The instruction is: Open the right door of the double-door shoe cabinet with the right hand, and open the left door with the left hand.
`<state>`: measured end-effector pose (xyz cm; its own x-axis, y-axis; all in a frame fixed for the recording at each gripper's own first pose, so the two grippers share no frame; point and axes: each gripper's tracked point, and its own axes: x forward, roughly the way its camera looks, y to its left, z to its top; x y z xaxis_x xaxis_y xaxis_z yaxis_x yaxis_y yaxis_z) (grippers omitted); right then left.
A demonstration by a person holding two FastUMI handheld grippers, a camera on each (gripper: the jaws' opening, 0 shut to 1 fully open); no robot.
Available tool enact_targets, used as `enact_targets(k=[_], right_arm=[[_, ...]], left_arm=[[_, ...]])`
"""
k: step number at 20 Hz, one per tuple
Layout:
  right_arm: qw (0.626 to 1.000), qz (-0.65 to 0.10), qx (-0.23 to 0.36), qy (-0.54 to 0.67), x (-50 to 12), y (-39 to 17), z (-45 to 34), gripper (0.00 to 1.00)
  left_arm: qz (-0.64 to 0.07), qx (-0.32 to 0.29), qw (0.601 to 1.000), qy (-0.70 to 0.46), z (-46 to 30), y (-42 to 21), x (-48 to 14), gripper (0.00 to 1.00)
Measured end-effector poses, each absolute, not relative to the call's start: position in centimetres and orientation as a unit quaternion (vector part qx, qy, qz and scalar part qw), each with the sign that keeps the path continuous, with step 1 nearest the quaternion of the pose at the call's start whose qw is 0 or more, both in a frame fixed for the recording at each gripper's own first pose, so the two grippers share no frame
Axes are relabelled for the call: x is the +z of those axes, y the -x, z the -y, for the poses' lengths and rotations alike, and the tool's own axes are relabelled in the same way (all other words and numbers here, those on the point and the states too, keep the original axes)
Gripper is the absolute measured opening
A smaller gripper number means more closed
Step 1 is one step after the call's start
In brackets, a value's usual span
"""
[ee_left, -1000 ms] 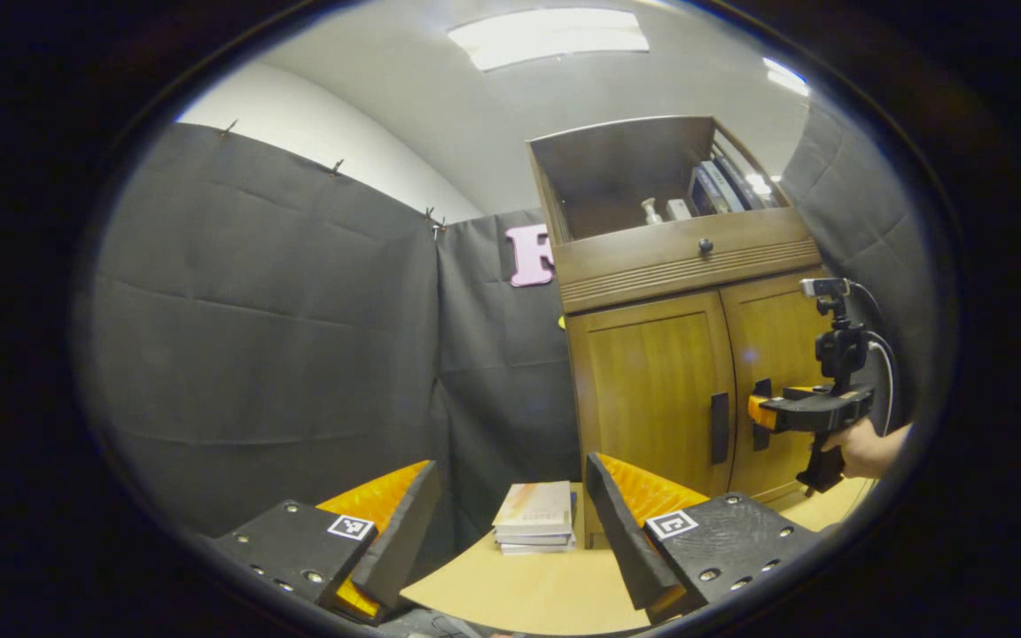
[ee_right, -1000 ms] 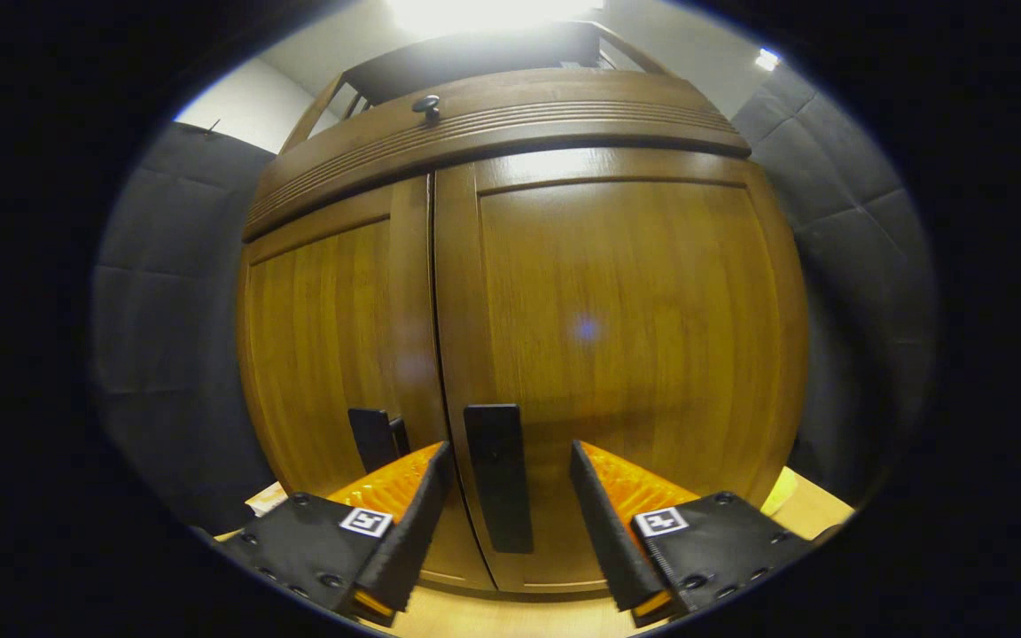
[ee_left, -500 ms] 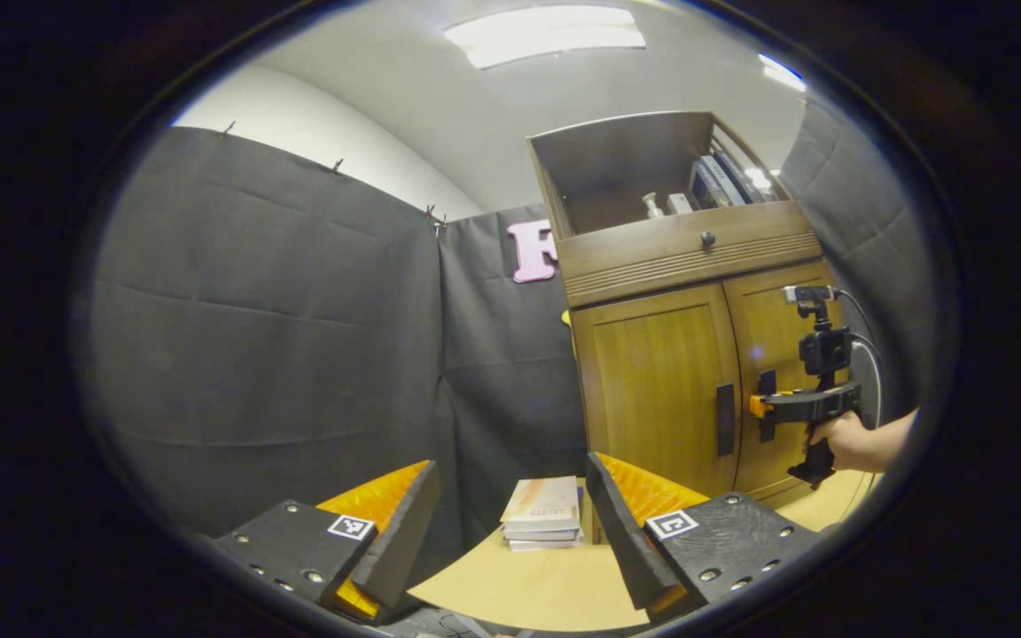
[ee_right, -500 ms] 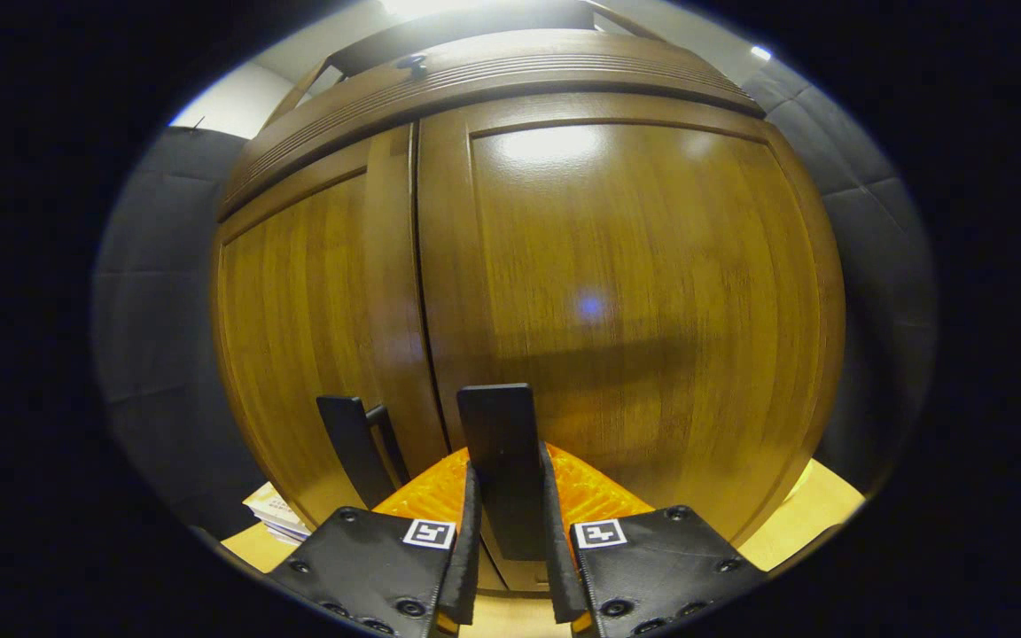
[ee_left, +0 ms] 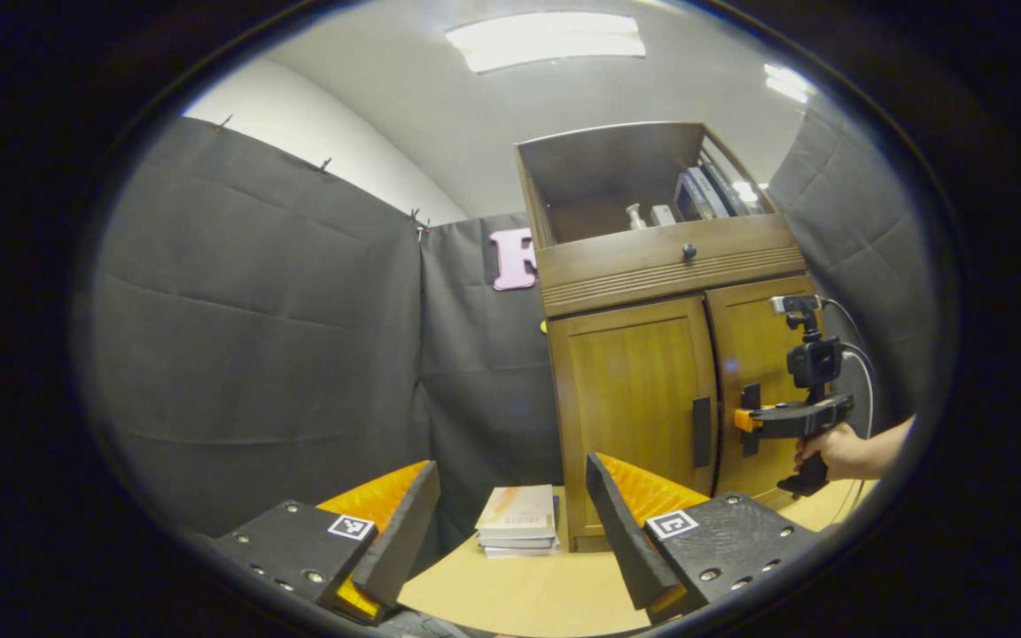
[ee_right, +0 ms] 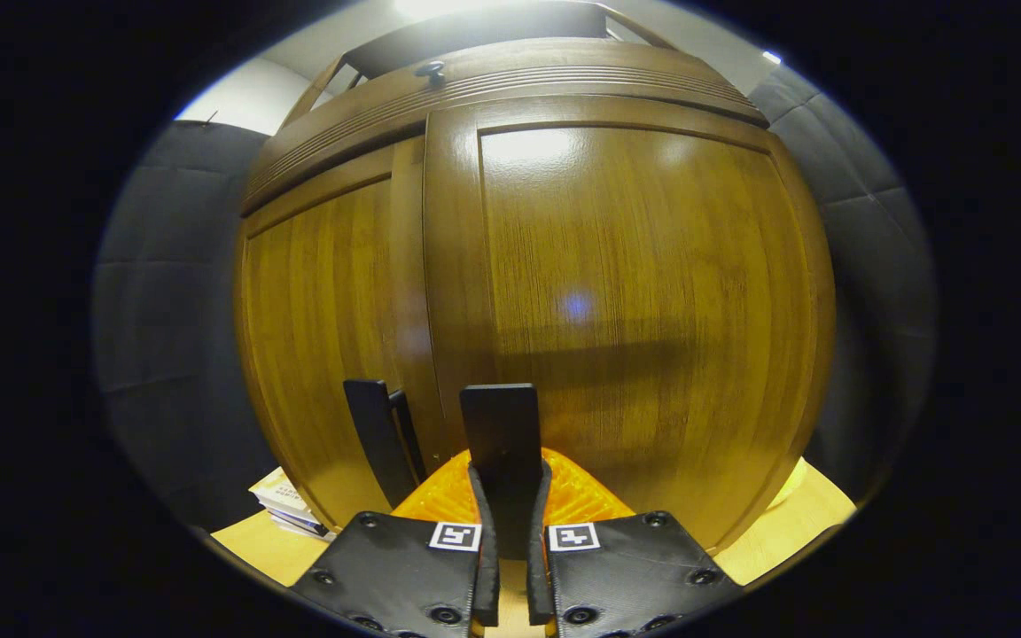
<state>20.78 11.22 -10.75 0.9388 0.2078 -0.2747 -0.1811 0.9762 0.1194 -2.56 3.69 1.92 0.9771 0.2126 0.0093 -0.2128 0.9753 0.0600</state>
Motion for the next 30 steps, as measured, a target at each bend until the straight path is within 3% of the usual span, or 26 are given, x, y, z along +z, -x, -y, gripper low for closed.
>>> enact_targets(k=[1,6,12,13,16,28,29,30], right_arm=[[0.983,-0.144,0.102,-0.046,-10.7,-20.5,-11.1,0.14],[0.982,-0.143,0.115,-0.052,-10.1,-18.7,-10.8,0.10],[0.978,-0.149,0.133,-0.054,-9.7,-16.4,-10.0,0.10],[0.978,-0.150,0.137,-0.056,-9.7,-15.8,-9.8,0.14],[0.976,-0.152,0.145,-0.054,-9.5,-14.6,-9.2,0.10],[0.974,-0.160,0.152,-0.058,-8.3,-9.7,-5.5,0.14],[0.974,-0.159,0.150,-0.059,-8.3,-9.2,-4.9,0.10],[0.974,-0.158,0.149,-0.060,-8.2,-8.8,-4.5,0.14]], left_arm=[[0.002,0.103,0.994,-0.029,-3.7,2.6,1.9,0.95],[0.001,0.082,0.996,-0.021,-3.2,2.2,1.8,0.95],[0.003,0.047,0.999,-0.005,-2.6,1.7,1.5,0.96],[0.003,0.041,0.999,-0.004,-2.6,1.7,1.5,0.96],[0.005,0.024,1.000,-0.002,-2.6,2.0,1.5,0.96],[0.022,-0.043,0.999,0.006,-1.7,2.5,2.5,0.95],[0.023,-0.050,0.998,0.007,-1.7,2.6,2.8,0.95],[0.024,-0.057,0.998,0.009,-1.8,2.9,3.1,0.95]])
